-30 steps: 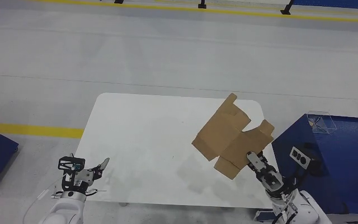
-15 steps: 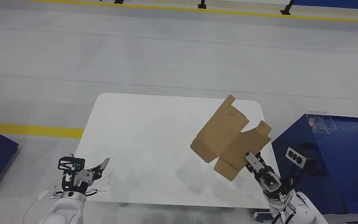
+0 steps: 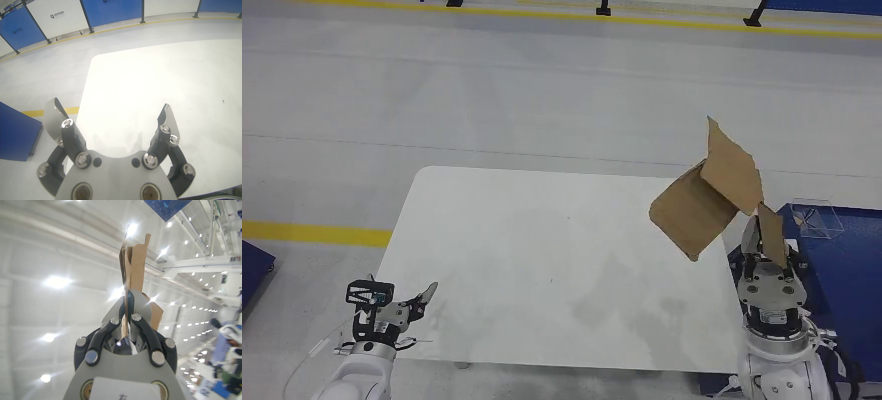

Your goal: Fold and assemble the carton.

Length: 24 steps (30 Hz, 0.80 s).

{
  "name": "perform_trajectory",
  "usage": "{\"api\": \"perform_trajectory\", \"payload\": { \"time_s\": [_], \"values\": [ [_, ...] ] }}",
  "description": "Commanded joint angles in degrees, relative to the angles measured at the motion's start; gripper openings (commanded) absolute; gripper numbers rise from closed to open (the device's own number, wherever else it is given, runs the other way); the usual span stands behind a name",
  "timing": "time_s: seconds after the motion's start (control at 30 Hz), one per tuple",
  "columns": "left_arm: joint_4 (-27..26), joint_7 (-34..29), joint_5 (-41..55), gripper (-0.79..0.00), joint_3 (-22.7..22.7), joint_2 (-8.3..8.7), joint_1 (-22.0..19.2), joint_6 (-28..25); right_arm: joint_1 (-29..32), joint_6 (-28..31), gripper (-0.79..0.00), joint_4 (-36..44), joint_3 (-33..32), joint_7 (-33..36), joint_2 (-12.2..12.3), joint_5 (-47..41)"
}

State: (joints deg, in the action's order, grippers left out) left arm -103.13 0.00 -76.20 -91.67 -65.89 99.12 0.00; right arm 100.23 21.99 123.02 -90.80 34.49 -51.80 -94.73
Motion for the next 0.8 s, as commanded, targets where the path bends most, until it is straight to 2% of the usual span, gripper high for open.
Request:
{"api": "perform_trajectory", "payload": {
  "time_s": [0.0, 0.17, 0.33, 0.53, 0.67, 0.77],
  "values": [
    [0.0, 0.0, 0.0, 0.0, 0.0, 0.0, 0.0, 0.0, 0.53, -9.8, -0.785, -1.57, -1.51, 1.7, -0.09, -12.84],
    [0.0, 0.0, 0.0, 0.0, 0.0, 0.0, 0.0, 0.0, 0.53, -31.71, -0.785, -6.75, -0.52, -0.35, -0.46, -30.32],
    [0.0, 0.0, 0.0, 0.0, 0.0, 0.0, 0.0, 0.0, -1.11, -47.82, -0.785, -12.43, 4.47, -4.44, -1.11, -45.09],
    [0.0, 0.0, 0.0, 0.0, 0.0, 0.0, 0.0, 0.0, -3.31, -57.6, -0.785, -16.94, 9.98, -12.1, -1.79, -54.41],
    [0.0, 0.0, 0.0, 0.0, 0.0, 0.0, 0.0, 0.0, -4.92, -59.84, -0.785, -19.0, 12.74, -16.11, -2.35, -58.69],
    [0.0, 0.0, 0.0, 0.0, 0.0, 0.0, 0.0, 0.0, -5.71, -60.02, -0.785, -19.31, 12.86, -16.46, -2.64, -58.19]
  ]
}}
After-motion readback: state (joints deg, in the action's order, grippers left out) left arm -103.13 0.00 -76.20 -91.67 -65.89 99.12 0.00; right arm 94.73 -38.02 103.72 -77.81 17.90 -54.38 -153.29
